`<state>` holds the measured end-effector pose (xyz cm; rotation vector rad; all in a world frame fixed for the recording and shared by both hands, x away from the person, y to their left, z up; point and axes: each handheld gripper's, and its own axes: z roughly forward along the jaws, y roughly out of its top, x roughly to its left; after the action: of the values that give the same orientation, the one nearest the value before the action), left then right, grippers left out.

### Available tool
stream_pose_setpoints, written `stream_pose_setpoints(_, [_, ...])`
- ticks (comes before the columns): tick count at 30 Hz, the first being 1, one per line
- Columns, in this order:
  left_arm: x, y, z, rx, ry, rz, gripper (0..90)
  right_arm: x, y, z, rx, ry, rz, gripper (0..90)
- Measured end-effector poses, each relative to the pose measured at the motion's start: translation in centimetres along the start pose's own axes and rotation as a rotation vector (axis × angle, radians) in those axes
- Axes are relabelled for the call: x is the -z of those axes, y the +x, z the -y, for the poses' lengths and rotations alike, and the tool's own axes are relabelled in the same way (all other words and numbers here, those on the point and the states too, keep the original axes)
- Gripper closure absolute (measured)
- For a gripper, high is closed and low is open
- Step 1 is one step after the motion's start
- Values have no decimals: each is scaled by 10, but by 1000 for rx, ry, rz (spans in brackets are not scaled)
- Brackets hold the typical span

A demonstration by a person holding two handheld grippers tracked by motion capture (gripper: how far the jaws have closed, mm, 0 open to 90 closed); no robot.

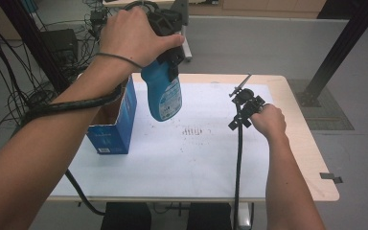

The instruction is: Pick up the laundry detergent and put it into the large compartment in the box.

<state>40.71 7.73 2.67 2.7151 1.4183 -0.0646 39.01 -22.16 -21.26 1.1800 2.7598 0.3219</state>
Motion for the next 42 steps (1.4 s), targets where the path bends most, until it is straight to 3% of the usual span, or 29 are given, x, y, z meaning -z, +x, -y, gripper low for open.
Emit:
stream_pose_setpoints(5, [-1,3,-2,14,4,2,366,2,2,0,3,-6,2,37])
stream_pose_setpoints(14, [3,23,2,48,7,3,367,5,1,1,8,-11,4,39])
stream_pose_setpoints(19, [8,44,12,100,-15,6,366,5,1,1,10,-11,4,38])
stream_pose_setpoints(22, [10,53,17,147,-16,-17,367,5,1,1,8,-13,4,40])
stream_pose_setpoints(33, [19,87,27,252,21,-85,367,4,0,0,12,-17,-1,38])
stream_pose_setpoints(42, [26,114,42,337,21,-99,367,3,-1,-1,13,-18,-7,39])
